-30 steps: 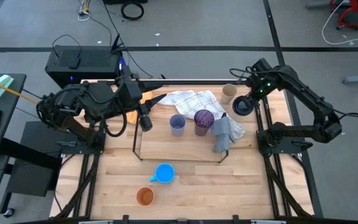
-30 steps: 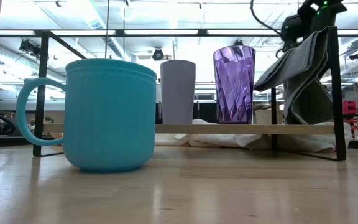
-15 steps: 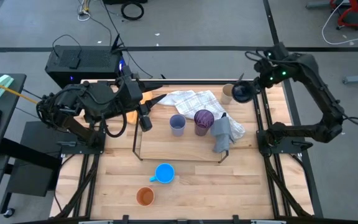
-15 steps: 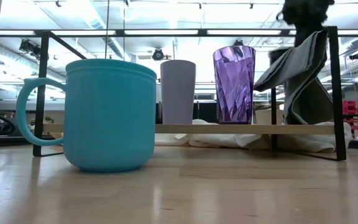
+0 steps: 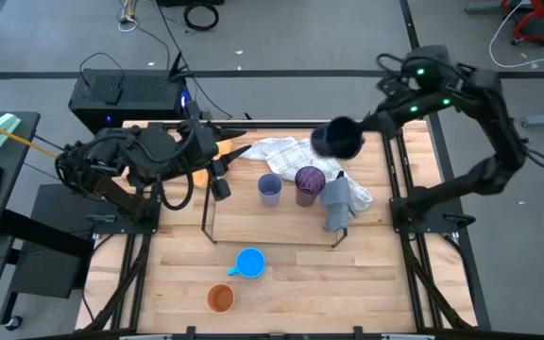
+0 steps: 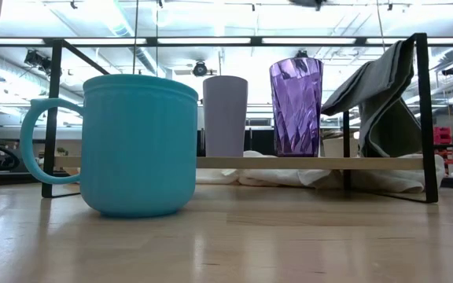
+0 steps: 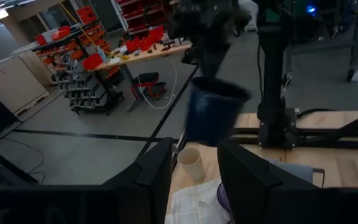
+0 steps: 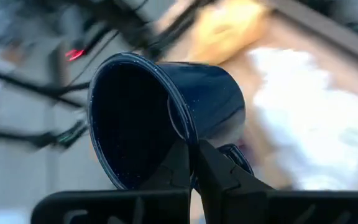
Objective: Stack small to large cups/mugs on shelf
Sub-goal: Put the black mug on the shelf
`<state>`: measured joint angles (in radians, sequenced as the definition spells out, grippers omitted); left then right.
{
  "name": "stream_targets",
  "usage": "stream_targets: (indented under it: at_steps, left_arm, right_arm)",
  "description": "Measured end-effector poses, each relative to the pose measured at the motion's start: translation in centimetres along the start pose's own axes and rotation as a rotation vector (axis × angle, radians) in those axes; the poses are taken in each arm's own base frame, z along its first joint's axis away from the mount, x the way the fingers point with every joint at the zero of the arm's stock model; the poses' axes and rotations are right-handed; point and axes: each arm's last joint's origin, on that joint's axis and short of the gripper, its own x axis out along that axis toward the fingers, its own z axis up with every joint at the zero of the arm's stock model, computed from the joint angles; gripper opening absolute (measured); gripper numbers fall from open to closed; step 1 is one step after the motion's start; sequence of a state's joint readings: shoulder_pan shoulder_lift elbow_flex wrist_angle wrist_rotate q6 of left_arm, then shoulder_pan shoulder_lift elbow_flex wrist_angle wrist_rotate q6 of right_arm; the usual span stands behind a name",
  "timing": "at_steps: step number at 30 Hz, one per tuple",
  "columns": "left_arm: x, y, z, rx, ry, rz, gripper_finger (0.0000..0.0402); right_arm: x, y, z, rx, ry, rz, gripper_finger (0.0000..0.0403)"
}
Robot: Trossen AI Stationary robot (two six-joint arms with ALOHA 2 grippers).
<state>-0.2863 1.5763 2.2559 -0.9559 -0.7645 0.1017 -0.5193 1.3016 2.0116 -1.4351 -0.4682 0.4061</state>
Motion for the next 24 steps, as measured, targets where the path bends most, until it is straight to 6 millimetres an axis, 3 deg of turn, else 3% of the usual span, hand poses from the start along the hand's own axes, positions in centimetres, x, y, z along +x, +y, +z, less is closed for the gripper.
stream_targets:
  at_steps: [5,11,17,24]
  left_arm:
    - [0.1,0.1,-0.5,0.032,0.038,0.0,0.0141]
    - [0.0,-0.1,-1.4,0.09,0.116,-0.046,0.0148]
    - [-0.3,-0.5,-2.6,0.131,0.213,-0.196,0.0149]
    - [0.7,-1.4,-3.0,0.367,0.213,-0.362,0.0151]
  right_arm:
    - [4.4,2.6,1.5,0.007,0.187,0.135,0.0011]
    - [10.3,3.0,2.9,0.023,0.355,0.169,0.0011]
    - [13.1,2.5,5.0,0.01,0.364,0.185,0.0011]
    - [15.3,2.4,6.8,0.032,0.354,0.26,0.001]
